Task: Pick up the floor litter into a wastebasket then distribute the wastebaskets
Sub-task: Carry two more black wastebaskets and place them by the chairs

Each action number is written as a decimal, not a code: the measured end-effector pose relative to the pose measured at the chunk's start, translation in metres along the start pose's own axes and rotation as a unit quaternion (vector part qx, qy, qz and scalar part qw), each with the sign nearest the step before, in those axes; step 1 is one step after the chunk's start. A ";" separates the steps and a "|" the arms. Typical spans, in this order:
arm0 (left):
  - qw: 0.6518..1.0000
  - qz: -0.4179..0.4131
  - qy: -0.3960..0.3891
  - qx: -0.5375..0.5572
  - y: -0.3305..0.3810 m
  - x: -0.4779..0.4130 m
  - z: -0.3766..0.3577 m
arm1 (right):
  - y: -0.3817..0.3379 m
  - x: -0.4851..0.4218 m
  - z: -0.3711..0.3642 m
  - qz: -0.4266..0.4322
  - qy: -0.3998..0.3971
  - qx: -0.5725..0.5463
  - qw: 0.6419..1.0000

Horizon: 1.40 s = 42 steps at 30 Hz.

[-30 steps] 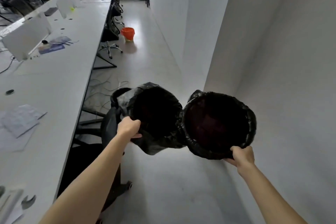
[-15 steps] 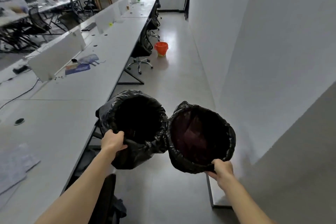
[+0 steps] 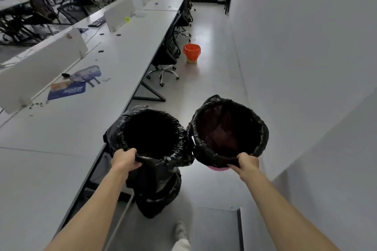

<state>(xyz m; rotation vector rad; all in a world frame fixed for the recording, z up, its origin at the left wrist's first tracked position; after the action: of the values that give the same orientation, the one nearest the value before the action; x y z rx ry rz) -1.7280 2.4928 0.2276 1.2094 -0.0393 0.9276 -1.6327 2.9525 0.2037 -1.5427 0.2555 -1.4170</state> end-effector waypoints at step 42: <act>0.995 0.009 -0.094 -0.018 0.842 -0.514 -0.953 | -0.827 -0.666 -0.756 0.042 0.060 -0.055 0.996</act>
<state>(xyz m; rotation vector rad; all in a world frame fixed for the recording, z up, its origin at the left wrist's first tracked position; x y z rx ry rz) -3.0024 2.9991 0.2525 1.2618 -0.2166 0.8217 -2.8352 3.4504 0.2710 -1.5191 0.4743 -1.4507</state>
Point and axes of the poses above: each hand's wrist, its own x-axis away from the middle knuckle, its own z-axis out of the back of the hand, y = z × x, the point moved 10 cm from there along -x, towards the middle knuckle, and after that the axes turned 15 degrees about y, right-handed, at the moved point
